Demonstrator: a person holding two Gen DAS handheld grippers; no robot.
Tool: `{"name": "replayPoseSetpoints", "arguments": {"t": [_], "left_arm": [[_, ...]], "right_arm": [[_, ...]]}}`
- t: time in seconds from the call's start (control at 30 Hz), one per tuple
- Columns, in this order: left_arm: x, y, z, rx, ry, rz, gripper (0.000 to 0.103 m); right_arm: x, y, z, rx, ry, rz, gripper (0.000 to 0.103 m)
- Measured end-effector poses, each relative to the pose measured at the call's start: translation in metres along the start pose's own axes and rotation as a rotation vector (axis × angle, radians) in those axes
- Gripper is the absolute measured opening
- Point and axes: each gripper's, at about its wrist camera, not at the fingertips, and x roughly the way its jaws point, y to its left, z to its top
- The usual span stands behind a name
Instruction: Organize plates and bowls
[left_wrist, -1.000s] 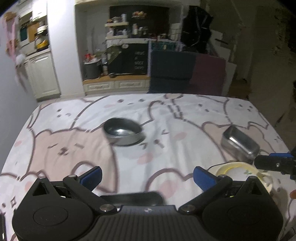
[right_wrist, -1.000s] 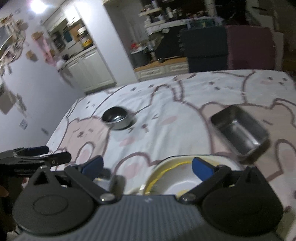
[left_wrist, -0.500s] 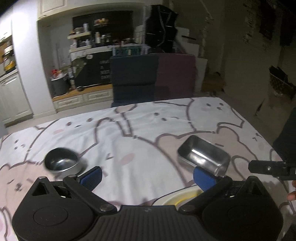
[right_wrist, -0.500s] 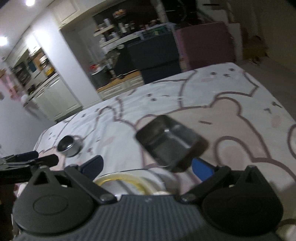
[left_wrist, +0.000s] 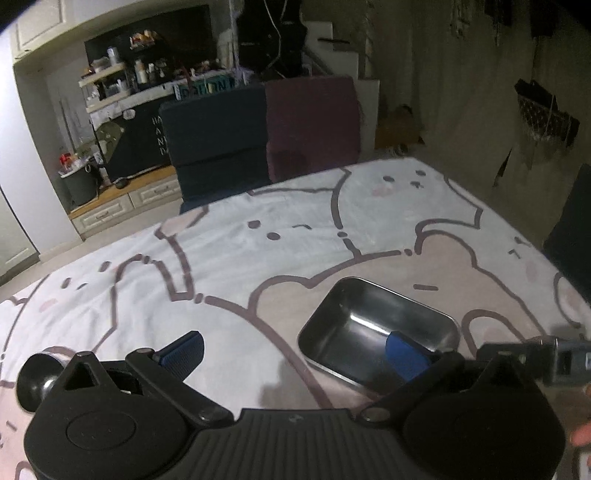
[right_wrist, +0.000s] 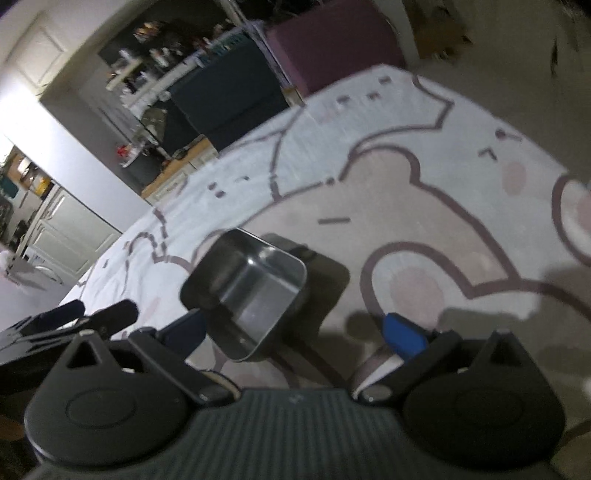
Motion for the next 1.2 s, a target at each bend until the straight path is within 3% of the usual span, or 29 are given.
{"name": "replayPoseSetpoints", "arguments": {"t": [0.5, 0.83, 1.07, 1.2], "left_arm": [[0.080, 0.000, 0.014, 0.099, 0.110, 0.081, 0.103], [0.086, 0.005, 0.016, 0.084, 0.113, 0.124, 0.103], [0.081, 0.003, 0.007, 0.126, 0.157, 0.148, 0.103], [0.073, 0.006, 0.001, 0.131, 0.192, 0.149, 0.103]], "right_arm": [[0.057, 0.026, -0.003, -0.070, 0.134, -0.068, 0.103], [0.072, 0.024, -0.010, -0.148, 0.199, -0.166, 0.103], [0.065, 0.020, -0.005, -0.241, 0.173, -0.194, 0.101], [0.066, 0.015, 0.004, -0.256, 0.181, -0.168, 0.091]]}}
